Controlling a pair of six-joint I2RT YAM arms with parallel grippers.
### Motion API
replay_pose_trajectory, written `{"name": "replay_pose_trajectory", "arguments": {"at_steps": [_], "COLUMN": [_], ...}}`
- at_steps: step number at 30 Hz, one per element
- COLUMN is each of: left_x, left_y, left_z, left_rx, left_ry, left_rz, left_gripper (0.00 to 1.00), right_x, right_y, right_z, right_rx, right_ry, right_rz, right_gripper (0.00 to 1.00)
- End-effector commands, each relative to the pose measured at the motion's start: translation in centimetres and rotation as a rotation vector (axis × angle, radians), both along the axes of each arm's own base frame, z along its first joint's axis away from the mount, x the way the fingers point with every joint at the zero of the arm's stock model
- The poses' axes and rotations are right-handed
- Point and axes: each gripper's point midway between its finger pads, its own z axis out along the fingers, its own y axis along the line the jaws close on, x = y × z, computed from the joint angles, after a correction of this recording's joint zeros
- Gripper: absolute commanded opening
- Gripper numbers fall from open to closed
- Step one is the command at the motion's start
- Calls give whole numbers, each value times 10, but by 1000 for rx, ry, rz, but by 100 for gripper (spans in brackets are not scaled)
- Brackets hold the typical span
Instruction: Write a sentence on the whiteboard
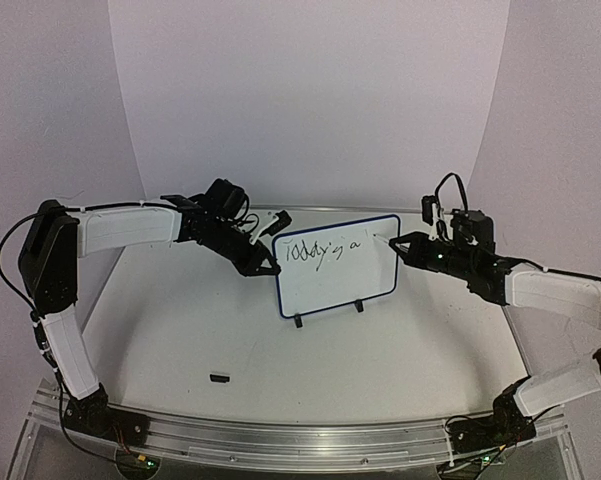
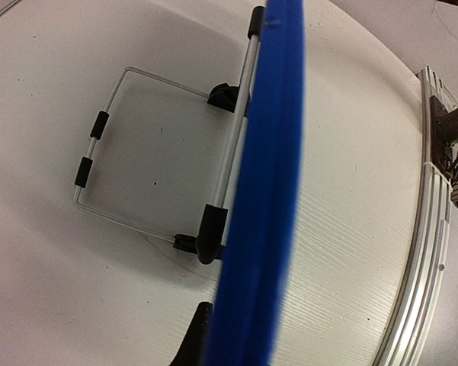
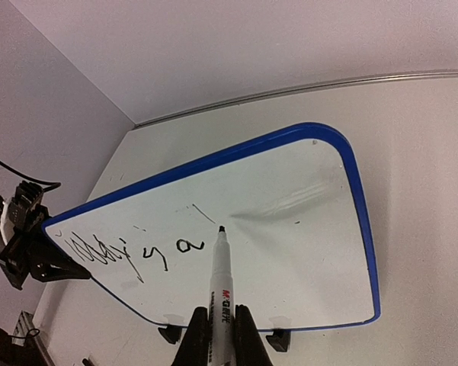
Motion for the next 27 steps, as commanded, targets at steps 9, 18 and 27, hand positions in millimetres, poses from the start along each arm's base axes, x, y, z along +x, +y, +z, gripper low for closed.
{"name": "replay_pose_trajectory", "arguments": {"at_steps": [9, 18, 27], "left_x": [7, 7, 7], "left_y": [1, 1, 1], "left_z": [8, 8, 7], "left_rx": [32, 33, 34], "left_ry": [-53, -53, -54], "left_rz": [8, 10, 9], "left_gripper": [0, 0, 0], "right_x": [19, 21, 19], "right_y": [3, 7, 14], "right_z": [28, 34, 20], "right_rx": [26, 43, 44], "right_ry": [-77, -87, -47], "right_rz": [-2, 22, 59], "right_gripper": [0, 0, 0]}}
